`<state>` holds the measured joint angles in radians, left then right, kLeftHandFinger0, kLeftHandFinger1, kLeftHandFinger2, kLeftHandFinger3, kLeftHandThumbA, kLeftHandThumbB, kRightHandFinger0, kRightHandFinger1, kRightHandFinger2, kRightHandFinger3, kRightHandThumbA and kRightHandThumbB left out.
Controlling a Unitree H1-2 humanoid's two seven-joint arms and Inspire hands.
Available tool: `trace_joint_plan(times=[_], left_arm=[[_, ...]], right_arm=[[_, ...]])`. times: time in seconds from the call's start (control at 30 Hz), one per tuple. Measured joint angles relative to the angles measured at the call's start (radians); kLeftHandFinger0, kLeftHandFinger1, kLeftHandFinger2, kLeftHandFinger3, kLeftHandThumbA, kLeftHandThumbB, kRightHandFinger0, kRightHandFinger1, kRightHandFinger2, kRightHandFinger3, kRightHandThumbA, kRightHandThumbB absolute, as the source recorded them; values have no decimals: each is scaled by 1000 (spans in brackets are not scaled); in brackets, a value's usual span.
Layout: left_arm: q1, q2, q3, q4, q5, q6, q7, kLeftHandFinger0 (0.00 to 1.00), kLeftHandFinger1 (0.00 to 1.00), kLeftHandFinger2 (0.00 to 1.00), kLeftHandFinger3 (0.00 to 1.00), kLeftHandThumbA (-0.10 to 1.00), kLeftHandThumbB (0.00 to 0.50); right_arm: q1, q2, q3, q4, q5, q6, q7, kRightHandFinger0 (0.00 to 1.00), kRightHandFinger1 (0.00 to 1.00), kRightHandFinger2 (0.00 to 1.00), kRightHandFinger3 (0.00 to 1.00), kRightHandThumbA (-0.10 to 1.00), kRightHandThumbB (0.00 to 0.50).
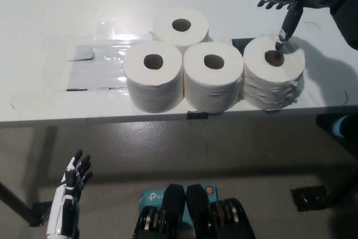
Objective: A few rolls of toilet paper are kept infront of the robot and the robot uses its right hand to lift one of the rolls and and places it on top of the other rolls to stack it.
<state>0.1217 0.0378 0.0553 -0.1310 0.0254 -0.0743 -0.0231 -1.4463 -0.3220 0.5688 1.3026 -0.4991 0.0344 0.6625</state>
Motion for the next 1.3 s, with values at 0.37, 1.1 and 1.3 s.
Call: trace_joint_plan(times=[0.37, 1.1, 1.3], left_arm=[[1, 0, 0, 0, -2, 0, -2, 1000, 1000, 1000, 1000, 1000, 192], [1, 0, 0, 0, -2, -4, -2, 1000, 1000, 1000, 1000, 1000, 223], [1, 0, 0, 0, -2, -6, -2, 1000, 1000, 1000, 1000, 1000, 226]], right_arm=[[22, 4, -4, 2, -2, 1, -10, 1000, 1000, 1000, 1000, 961, 387], [28, 33, 14, 32, -21, 4, -11, 1000, 1000, 1000, 1000, 858, 382], [59, 63, 8, 37, -25, 6, -23, 1000, 1000, 1000, 1000, 876, 431]])
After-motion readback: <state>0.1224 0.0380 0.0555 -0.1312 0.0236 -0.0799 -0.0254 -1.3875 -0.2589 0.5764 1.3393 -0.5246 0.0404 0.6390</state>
